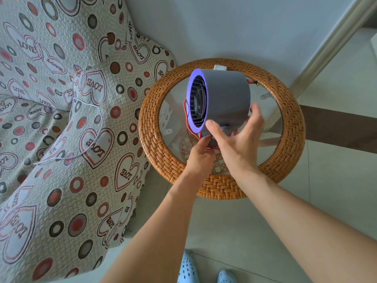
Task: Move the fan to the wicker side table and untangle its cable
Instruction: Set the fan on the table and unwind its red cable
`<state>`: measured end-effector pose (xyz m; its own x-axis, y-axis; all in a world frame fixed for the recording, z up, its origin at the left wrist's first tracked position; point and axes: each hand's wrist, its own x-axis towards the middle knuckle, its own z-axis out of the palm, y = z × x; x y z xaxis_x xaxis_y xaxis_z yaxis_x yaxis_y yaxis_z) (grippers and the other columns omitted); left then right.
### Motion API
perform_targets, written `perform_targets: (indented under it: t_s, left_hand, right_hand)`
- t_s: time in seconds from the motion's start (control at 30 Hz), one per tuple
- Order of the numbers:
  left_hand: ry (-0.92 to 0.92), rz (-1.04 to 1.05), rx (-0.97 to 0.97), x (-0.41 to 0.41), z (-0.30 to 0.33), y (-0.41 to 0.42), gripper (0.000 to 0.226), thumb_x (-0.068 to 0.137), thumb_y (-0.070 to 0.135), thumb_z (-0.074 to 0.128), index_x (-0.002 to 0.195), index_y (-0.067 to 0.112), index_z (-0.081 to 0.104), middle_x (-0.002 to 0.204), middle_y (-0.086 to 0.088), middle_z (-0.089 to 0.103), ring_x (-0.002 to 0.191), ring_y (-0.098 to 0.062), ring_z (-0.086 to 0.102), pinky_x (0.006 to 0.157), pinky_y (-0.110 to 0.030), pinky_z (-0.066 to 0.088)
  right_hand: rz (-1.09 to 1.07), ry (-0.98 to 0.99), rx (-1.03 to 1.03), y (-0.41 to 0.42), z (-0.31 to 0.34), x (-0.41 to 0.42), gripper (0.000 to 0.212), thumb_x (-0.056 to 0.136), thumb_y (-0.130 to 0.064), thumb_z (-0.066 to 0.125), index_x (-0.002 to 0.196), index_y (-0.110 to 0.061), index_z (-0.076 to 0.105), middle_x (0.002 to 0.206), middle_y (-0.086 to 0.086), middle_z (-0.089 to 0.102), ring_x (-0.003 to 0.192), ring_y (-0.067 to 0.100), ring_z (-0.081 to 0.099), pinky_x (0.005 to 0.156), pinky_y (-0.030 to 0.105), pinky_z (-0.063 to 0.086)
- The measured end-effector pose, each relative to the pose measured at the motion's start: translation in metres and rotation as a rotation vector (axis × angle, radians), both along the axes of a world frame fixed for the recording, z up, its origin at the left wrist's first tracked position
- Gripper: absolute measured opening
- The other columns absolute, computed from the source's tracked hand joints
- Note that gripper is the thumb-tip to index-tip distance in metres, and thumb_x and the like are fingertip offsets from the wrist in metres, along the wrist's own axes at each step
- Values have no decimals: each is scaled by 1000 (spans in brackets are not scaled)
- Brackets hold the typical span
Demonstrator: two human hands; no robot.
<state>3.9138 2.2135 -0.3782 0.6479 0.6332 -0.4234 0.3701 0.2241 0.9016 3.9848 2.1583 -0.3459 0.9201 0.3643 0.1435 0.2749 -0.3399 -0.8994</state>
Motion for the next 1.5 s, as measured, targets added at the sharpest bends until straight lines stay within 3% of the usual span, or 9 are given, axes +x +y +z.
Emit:
perform_targets:
  t_s: [0.2, 0.33, 0.47, 0.63, 0.73, 0.97, 1.23, 1.33, 1.5]
  left_hand:
    - [20, -55, 42, -2, -7, 0, 63, 88, -22, 40, 144, 8, 45, 133, -15, 61, 125, -29, 56, 106, -47, 45]
    - [60, -90, 57, -5, -10, 3, 73, 86, -20, 40, 146, 21, 44, 132, -6, 63, 99, -5, 65, 84, -28, 56]
    - [92, -117, 62, -4, -10, 5, 74, 86, -18, 38, 148, 24, 42, 136, -2, 59, 93, 9, 56, 69, -4, 47]
    - [83, -115, 60, -5, -12, 6, 77, 84, -20, 37, 148, 23, 42, 135, -3, 59, 102, -8, 60, 86, -26, 49]
    - [79, -123, 82, -7, -15, 7, 77, 83, -20, 38, 148, 21, 42, 136, -1, 59, 117, -10, 57, 89, -20, 50]
    - [41, -145, 62, -7, -23, 9, 79, 82, -22, 36, 149, 20, 41, 126, 11, 53, 82, 36, 47, 62, 5, 39]
    - [61, -153, 60, -8, -26, 10, 78, 83, -21, 38, 148, 22, 41, 126, 12, 52, 105, 7, 48, 63, 5, 40]
    - [59, -141, 55, -7, -27, 9, 78, 83, -22, 38, 148, 22, 41, 124, 15, 49, 100, 11, 44, 61, 6, 39]
    - [59, -147, 59, -7, -29, 10, 77, 85, -22, 38, 147, 22, 41, 126, 13, 49, 114, 2, 41, 65, 7, 39]
  right_hand:
    - [-39, -49, -134, 23, 24, 7, 116, 63, -66, 73, 150, -11, 19, 148, 12, 35, 132, 24, 36, 102, 44, 46]
    - [-29, -28, -163, 23, 26, 13, 113, 62, -65, 73, 149, -12, 23, 143, 11, 40, 129, 23, 38, 98, 43, 50]
    - [-38, 35, -135, 23, 27, 17, 111, 62, -62, 75, 148, -14, 25, 141, 8, 42, 127, 21, 40, 96, 42, 51]
    - [-51, 96, -83, 23, 27, 17, 105, 61, -59, 76, 145, -17, 31, 136, 5, 45, 122, 20, 46, 92, 41, 54]
    - [-65, 155, -45, 23, 28, 19, 101, 59, -58, 75, 142, -18, 35, 131, 1, 48, 118, 19, 51, 90, 42, 55]
    - [-54, 253, 0, 19, 28, 21, 94, 61, -57, 75, 140, -22, 37, 129, -2, 50, 115, 17, 54, 89, 41, 56]
    - [-55, 281, 8, 18, 28, 22, 92, 64, -55, 76, 140, -21, 38, 130, 0, 51, 115, 18, 55, 90, 41, 56]
    - [-54, 282, 5, 19, 28, 22, 93, 63, -56, 75, 140, -21, 37, 130, 0, 51, 116, 19, 55, 90, 43, 56]
    - [-41, 291, 16, 18, 28, 22, 95, 62, -56, 75, 141, -20, 36, 131, 1, 51, 117, 20, 54, 91, 44, 55]
